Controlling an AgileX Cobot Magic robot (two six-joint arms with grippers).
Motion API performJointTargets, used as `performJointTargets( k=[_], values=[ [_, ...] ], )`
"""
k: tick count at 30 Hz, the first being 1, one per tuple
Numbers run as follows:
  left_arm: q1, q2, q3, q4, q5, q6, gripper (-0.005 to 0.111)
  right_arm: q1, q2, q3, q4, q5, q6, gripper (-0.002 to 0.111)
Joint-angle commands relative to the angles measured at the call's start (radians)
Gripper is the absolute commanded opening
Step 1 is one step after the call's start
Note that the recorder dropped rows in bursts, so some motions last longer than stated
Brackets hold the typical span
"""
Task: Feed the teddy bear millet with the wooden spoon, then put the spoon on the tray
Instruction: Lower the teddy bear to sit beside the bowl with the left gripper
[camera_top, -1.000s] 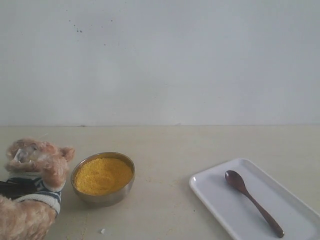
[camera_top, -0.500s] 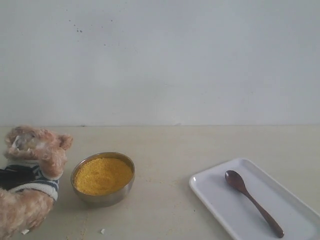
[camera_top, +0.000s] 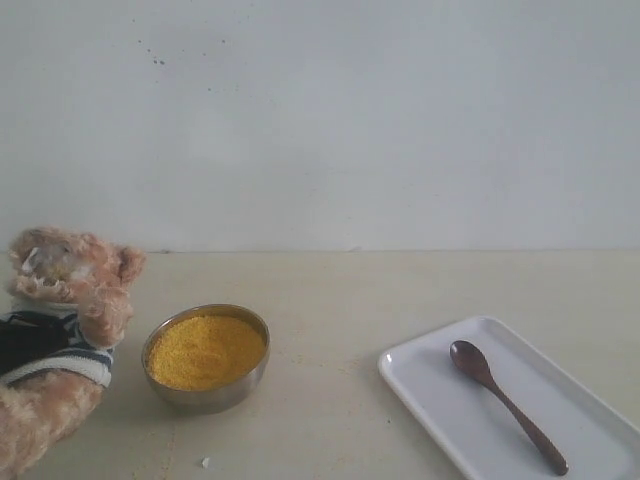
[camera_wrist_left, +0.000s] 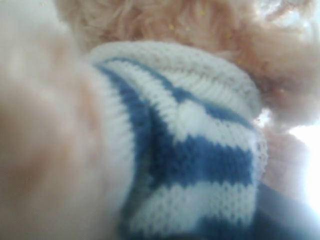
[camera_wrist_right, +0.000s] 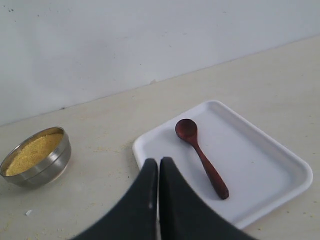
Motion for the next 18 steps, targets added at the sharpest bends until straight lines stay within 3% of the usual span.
performJointTargets(
  k=[1, 6, 18],
  values=[
    [-0.001, -0.006, -0.009, -0.008, 0.028, 0.039, 0.004, 0.002, 0.005, -0.001, -0.013, -0.010, -0.011, 0.000],
    [-0.001, -0.006, -0.009, -0.008, -0.070, 0.120, 0.004, 0.002, 0.005, -0.001, -0.013, -0.010, -0.011, 0.000],
    [-0.016, -0.006, -0.009, -0.008, -0.050, 0.153, 0.004, 0.002, 0.005, -0.001, -0.013, -0.010, -0.011, 0.000]
  ],
)
